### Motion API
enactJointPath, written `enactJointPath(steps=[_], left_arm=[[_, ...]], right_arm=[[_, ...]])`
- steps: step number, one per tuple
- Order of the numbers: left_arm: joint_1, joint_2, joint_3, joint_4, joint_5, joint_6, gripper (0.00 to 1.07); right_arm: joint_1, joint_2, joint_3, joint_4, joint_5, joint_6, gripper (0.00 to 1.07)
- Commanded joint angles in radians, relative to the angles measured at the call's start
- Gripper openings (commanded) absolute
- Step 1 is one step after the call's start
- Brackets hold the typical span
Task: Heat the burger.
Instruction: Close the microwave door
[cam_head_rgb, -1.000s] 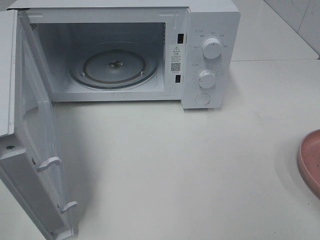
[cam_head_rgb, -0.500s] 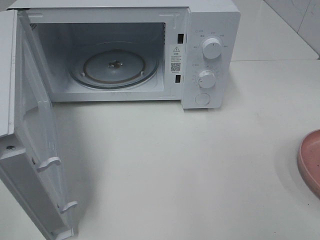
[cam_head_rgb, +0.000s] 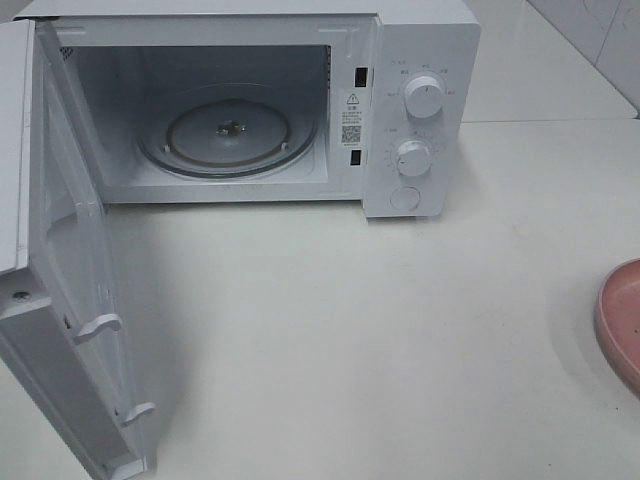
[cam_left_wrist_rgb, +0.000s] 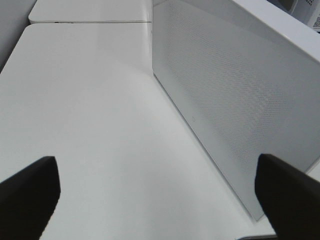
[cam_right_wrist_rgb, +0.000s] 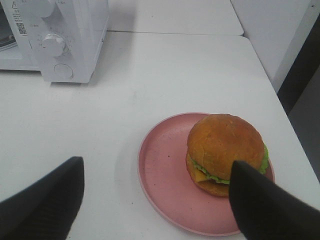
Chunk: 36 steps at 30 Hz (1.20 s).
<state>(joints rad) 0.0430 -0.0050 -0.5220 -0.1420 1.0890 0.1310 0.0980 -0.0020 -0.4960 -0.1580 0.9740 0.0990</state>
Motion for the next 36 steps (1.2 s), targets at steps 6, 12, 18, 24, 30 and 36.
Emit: enactJointPath(steps=[6,12,18,24,30,36], left_arm=[[0.002,-0.008,0.001,-0.002,-0.012,-0.002,0.98],[0.002,-0.008,0.001,-0.002,-0.012,-0.002,0.98],[0.002,-0.008,0.001,-0.002,-0.012,-0.002,0.98],[0.002,-0.008,0.001,-0.002,-0.012,-0.002,0.98],[0.002,-0.008,0.001,-0.002,-0.012,-0.002,0.98],[0.002,-0.008,0.001,-0.002,-0.012,-0.002,0.98]], right_arm=[[-0.025,-0.027,0.002,0.008,-0.013,-0.023,0.74],[-0.025,-0.027,0.002,0.008,-0.013,-0.023,0.73],[-0.025,-0.027,0.002,0.008,-0.013,-0.023,0.73],[-0.025,-0.027,0.002,0.008,-0.013,-0.023,0.73],[-0.025,-0.027,0.002,0.008,-0.013,-0.023,0.73],[-0.025,-0.027,0.002,0.008,-0.013,-0.023,0.73]])
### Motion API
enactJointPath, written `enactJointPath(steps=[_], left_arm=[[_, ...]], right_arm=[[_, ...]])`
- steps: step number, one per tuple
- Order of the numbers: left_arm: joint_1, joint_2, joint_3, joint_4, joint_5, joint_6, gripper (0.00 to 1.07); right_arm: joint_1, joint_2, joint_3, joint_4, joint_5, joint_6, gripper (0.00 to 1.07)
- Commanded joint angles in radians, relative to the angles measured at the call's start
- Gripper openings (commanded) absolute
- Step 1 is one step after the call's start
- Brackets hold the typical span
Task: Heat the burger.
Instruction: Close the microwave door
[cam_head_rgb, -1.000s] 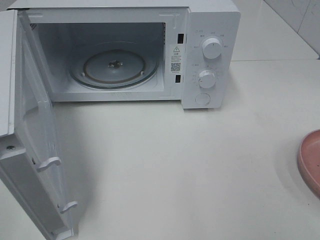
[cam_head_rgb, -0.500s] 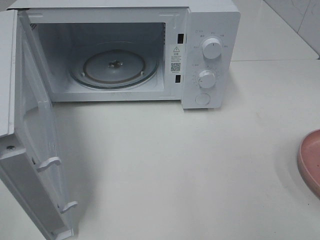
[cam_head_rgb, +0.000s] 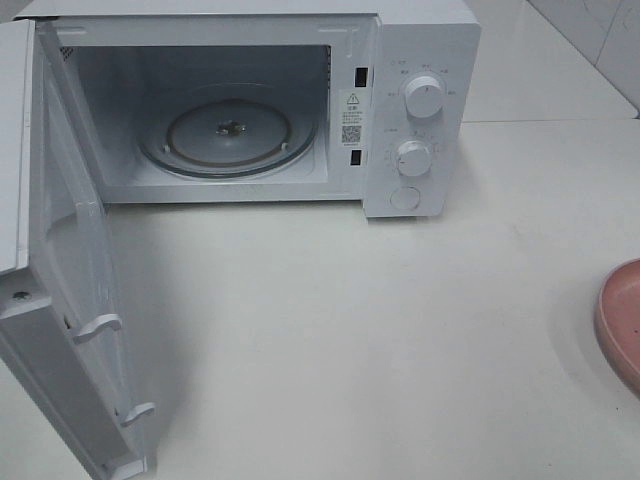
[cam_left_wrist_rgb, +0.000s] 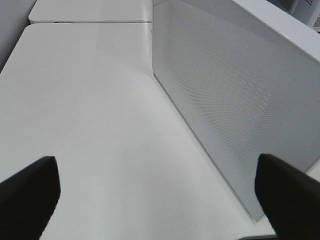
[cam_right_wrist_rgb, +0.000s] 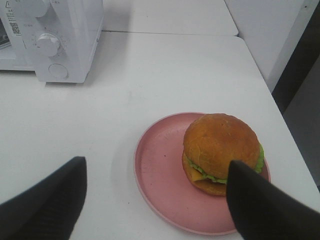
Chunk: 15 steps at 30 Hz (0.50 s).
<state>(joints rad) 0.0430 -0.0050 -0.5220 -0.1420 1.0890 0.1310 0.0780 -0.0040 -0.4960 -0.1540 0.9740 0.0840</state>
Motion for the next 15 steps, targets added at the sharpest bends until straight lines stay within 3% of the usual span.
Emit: enactJointPath(steps=[1,15], left_arm=[[0.002,-0.008,0.001,-0.002,-0.012,-0.002,0.98],[0.002,-0.008,0.001,-0.002,-0.012,-0.002,0.98]], right_arm=[[-0.005,-0.025,0.002,0.004,-0.013,-0.008,0.73],[-0.005,-0.025,0.002,0.004,-0.013,-0.008,0.73]])
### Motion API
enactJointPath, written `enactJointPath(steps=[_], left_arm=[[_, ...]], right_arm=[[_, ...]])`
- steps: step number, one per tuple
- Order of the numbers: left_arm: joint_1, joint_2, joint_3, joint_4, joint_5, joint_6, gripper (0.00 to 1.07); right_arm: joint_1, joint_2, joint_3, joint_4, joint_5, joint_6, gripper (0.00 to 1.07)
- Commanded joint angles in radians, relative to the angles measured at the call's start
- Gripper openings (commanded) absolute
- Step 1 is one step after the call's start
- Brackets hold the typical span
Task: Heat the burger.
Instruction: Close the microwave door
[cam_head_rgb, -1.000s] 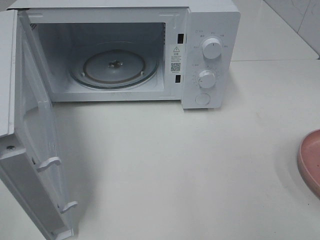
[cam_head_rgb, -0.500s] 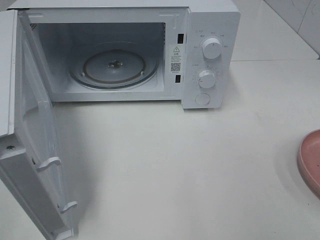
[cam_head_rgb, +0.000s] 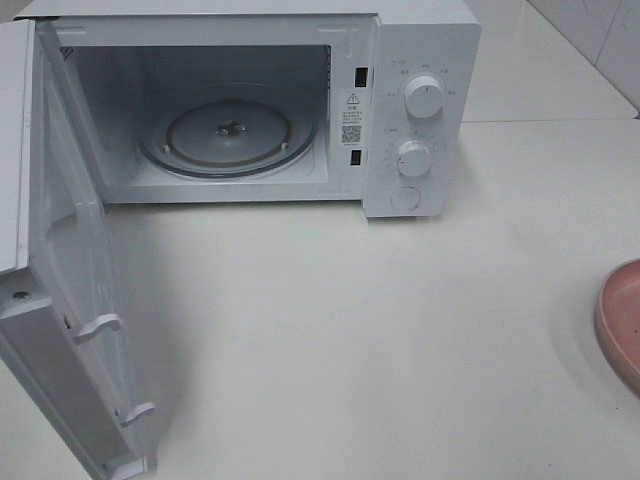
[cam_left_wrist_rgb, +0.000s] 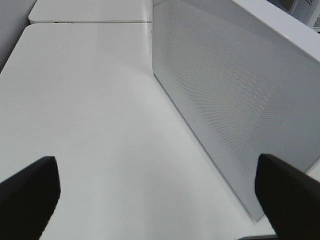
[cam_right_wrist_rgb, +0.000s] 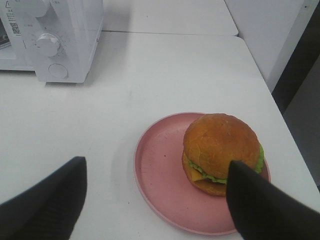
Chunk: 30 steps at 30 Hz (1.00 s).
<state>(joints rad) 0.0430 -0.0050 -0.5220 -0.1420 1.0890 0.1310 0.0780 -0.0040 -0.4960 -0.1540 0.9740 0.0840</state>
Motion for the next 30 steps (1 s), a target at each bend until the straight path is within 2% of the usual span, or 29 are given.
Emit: enactJointPath(steps=[1,9,10,12,13,14,15,16,17,18,19,20,21,22,23,24,25,30], left_arm=[[0.002,-0.008,0.001,-0.002,-0.012,-0.002,0.98],[0.002,-0.007,-0.008,-0.002,-0.016,-0.016,0.98],[0.002,-0.006,-0.02,0.001,-0.033,-0.044,0.96],[0.002,-0.001,-0.025,0.005,-0.041,-0.055,0.94],[0.002,0.022,-0.03,0.017,-0.059,-0.071,0.87],[0.002,0.022,-0.03,0.017,-0.059,-0.071,0.87],[0.002,0.055,-0.03,0.026,-0.078,-0.073,0.78],[0.002,0.055,-0.03,0.026,-0.078,-0.073,0.78],[0.002,0.093,-0.03,0.036,-0.098,-0.073,0.66],[0.002,0.116,-0.03,0.043,-0.114,-0.073,0.59],[0.002,0.116,-0.03,0.043,-0.114,-0.073,0.59],[0.002,0.157,-0.029,0.048,-0.145,-0.073,0.44],[0.002,0.157,-0.029,0.048,-0.145,-0.073,0.44],[0.002,0.2,-0.029,0.056,-0.174,-0.073,0.27],[0.002,0.2,-0.029,0.056,-0.174,-0.073,0.27],[0.002,0.22,-0.029,0.061,-0.189,-0.073,0.19],[0.002,0.25,-0.029,0.072,-0.225,-0.073,0.02],[0.002,0.302,0.022,0.112,-0.365,-0.072,0.0]], right_arm=[[-0.005,-0.025,0.002,0.004,-0.013,-0.008,0.73],[-0.005,-0.025,0.002,0.004,-0.013,-0.008,0.73],[-0.005,-0.025,0.002,0.004,-0.013,-0.008,0.73],[-0.005,-0.025,0.002,0.004,-0.013,-0.008,0.73],[-0.005,-0.025,0.002,0.004,-0.013,-0.008,0.73],[-0.005,-0.025,0.002,0.004,-0.013,-0.008,0.73],[-0.005,-0.025,0.002,0.004,-0.013,-0.008,0.73],[-0.005,-0.025,0.002,0.004,-0.013,-0.008,0.73],[-0.005,-0.025,0.002,0.004,-0.013,-0.008,0.73],[-0.005,-0.025,0.002,0.004,-0.013,-0.008,0.73],[-0.005,-0.025,0.002,0.004,-0.013,-0.008,0.73],[-0.005,-0.025,0.002,0.004,-0.013,-0.008,0.73],[-0.005,-0.025,0.002,0.004,-0.013,-0.008,0.73],[-0.005,-0.025,0.002,0.004,-0.013,-0.008,0.73],[-0.005,-0.025,0.002,0.004,-0.013,-0.008,0.73],[-0.005,-0.025,0.002,0.004,-0.013,-0.008,0.73],[-0.005,-0.025,0.002,0.004,-0.013,-0.008,0.73],[-0.005,-0.025,0.002,0.004,-0.013,-0.008,0.73]])
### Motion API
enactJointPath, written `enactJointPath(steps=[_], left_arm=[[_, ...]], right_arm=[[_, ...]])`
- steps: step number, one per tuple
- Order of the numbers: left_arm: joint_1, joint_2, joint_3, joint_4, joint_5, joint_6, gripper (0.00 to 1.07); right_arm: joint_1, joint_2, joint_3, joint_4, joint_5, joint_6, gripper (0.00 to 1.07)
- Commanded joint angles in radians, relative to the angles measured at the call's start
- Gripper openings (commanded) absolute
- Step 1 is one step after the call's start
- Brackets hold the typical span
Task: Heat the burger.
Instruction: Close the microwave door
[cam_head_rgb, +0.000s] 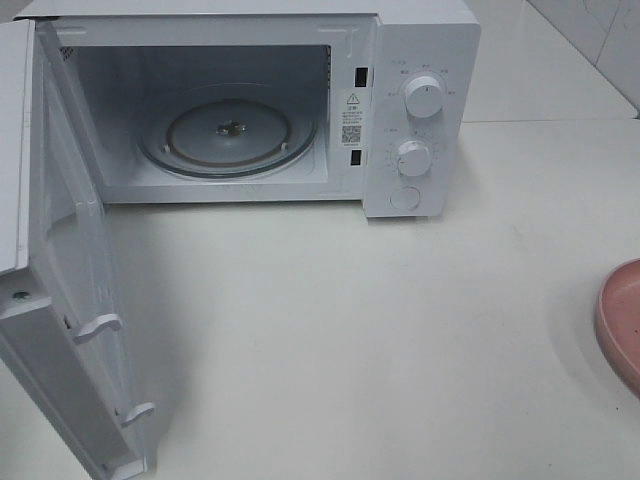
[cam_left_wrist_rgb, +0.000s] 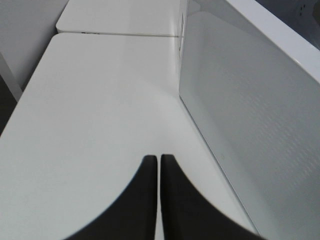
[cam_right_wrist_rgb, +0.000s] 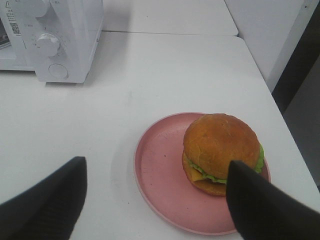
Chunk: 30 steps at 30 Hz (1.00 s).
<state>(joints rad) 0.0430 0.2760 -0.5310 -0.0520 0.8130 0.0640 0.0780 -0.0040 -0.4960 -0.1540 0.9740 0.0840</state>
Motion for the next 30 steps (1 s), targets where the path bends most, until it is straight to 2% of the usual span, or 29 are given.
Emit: enactJointPath(steps=[1,5,7,10,12,13,14,15,17,18,20,21,23,26,28,29,30], left_arm=[[0.002,0.031,0.045,0.028,-0.118,-0.005,0.0],[0.002,0.061,0.107,0.046,-0.232,0.0,0.0],[0.002,0.112,0.176,0.04,-0.409,0.02,0.0],[0.002,0.128,0.191,0.04,-0.449,0.02,0.0],[0.002,0.176,0.249,0.035,-0.598,0.02,0.0],[0.002,0.176,0.249,0.035,-0.598,0.02,0.0],[0.002,0.21,0.283,0.03,-0.711,0.02,0.0],[0.002,0.21,0.283,0.03,-0.711,0.02,0.0],[0.002,0.273,0.336,0.028,-0.867,0.01,0.0],[0.002,0.273,0.336,0.028,-0.867,0.01,0.0],[0.002,0.358,0.379,0.03,-1.042,-0.038,0.0],[0.002,0.358,0.379,0.03,-1.042,-0.038,0.0],[0.002,0.432,0.379,0.052,-1.112,-0.076,0.0],[0.002,0.46,0.379,0.071,-1.137,-0.088,0.0],[0.002,0.579,0.379,0.176,-1.242,-0.146,0.0],[0.002,0.579,0.379,0.176,-1.242,-0.146,0.0],[0.002,0.61,0.379,0.213,-1.275,-0.175,0.0]], right_arm=[[-0.005,-0.025,0.002,0.004,-0.013,-0.008,0.73],[-0.005,-0.025,0.002,0.004,-0.013,-0.008,0.73],[-0.005,-0.025,0.002,0.004,-0.013,-0.008,0.73],[-0.005,-0.025,0.002,0.004,-0.013,-0.008,0.73],[-0.005,-0.025,0.002,0.004,-0.013,-0.008,0.73],[-0.005,-0.025,0.002,0.004,-0.013,-0.008,0.73],[-0.005,-0.025,0.002,0.004,-0.013,-0.008,0.73],[-0.005,-0.025,0.002,0.004,-0.013,-0.008,0.73],[-0.005,-0.025,0.002,0.004,-0.013,-0.008,0.73],[-0.005,-0.025,0.002,0.004,-0.013,-0.008,0.73],[-0.005,-0.025,0.002,0.004,-0.013,-0.008,0.73],[-0.005,-0.025,0.002,0.004,-0.013,-0.008,0.73],[-0.005,-0.025,0.002,0.004,-0.013,-0.008,0.73],[-0.005,-0.025,0.002,0.004,-0.013,-0.008,0.73],[-0.005,-0.025,0.002,0.004,-0.013,-0.008,0.73],[-0.005,-0.025,0.002,0.004,-0.013,-0.008,0.73],[-0.005,-0.025,0.002,0.004,-0.013,-0.008,0.73]])
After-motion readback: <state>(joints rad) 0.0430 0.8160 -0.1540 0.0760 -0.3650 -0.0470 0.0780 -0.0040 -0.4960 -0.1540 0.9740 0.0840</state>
